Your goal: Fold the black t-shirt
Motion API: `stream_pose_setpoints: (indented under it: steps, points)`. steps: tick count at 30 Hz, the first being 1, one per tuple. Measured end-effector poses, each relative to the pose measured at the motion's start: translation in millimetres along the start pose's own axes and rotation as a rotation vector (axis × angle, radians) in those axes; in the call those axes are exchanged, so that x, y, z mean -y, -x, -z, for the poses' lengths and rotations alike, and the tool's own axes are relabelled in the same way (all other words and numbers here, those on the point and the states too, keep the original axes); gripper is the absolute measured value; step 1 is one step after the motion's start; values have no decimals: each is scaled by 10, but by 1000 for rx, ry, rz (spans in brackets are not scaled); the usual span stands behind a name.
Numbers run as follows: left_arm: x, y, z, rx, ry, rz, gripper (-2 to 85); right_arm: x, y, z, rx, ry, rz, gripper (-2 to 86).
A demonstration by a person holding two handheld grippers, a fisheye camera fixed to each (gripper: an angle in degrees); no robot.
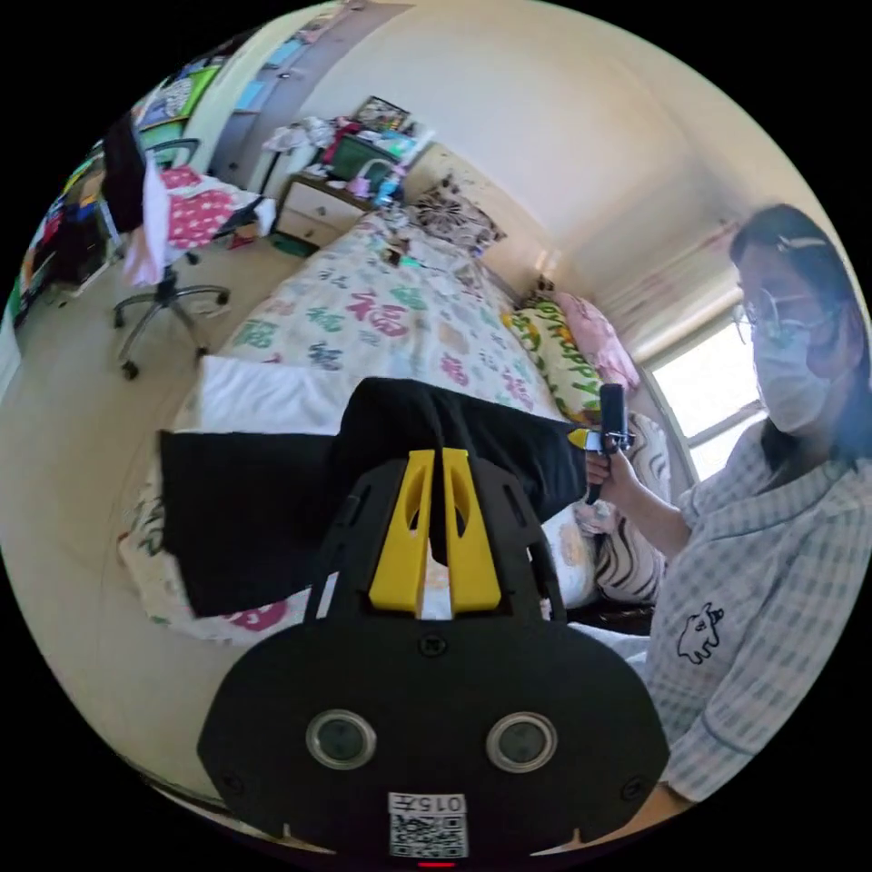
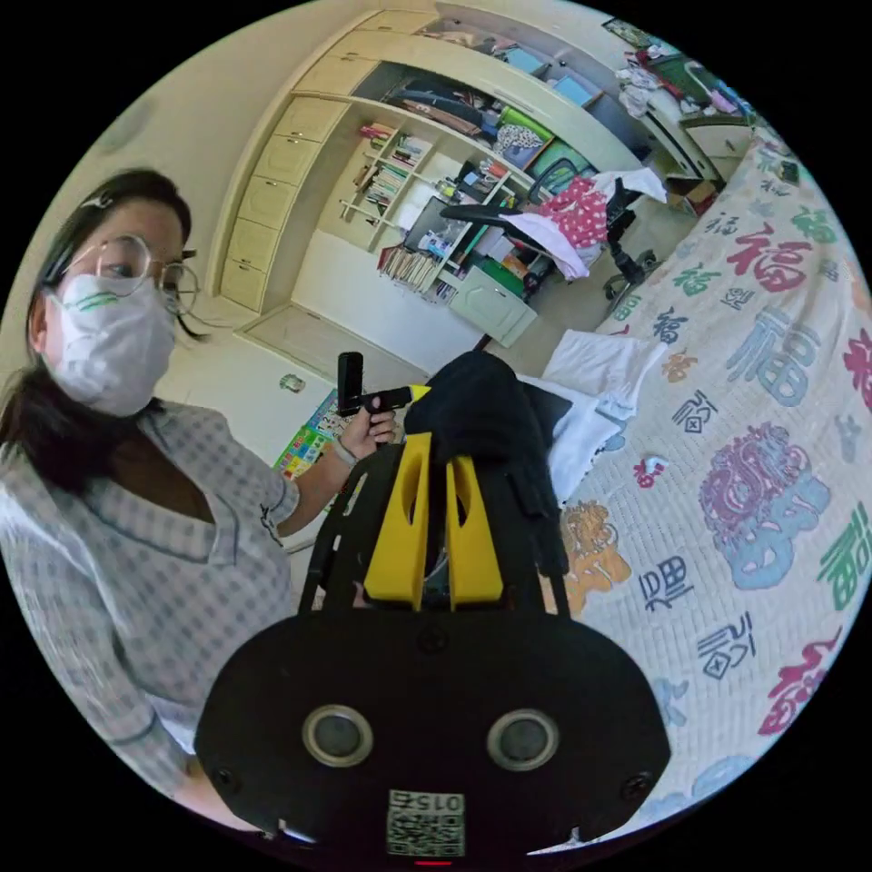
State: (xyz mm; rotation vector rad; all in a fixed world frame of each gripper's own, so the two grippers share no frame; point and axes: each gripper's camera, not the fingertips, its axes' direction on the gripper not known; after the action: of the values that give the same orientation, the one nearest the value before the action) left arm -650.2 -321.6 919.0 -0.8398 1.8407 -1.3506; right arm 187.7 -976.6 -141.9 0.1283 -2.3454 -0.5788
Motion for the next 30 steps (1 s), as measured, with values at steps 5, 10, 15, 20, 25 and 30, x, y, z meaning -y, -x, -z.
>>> stream_pose_setpoints:
  steps: [5,10,15,20,25,30]
  points:
    - [-123,-481,-1476,-290,74,-63,-4,-579,540,1013,-128,-86,-61,7]
    - [-497,-677,-2985,-423,192,-29,-4,-1256,839,1817,-291,-164,-201,11]
    - [-1268,-674,-4565,-382,532,-8,-2,-2467,332,2139,-342,-76,-672,18]
    - [-2136,-699,-5662,-99,878,-159,4,-3267,223,2186,-248,-143,-935,27]
    - [-2084,-510,-5653,-69,684,-83,34,-3423,596,2361,-231,-247,-877,14]
    - [-1808,-424,-5970,-222,568,-52,105,-2837,1352,2353,-347,-77,-555,0]
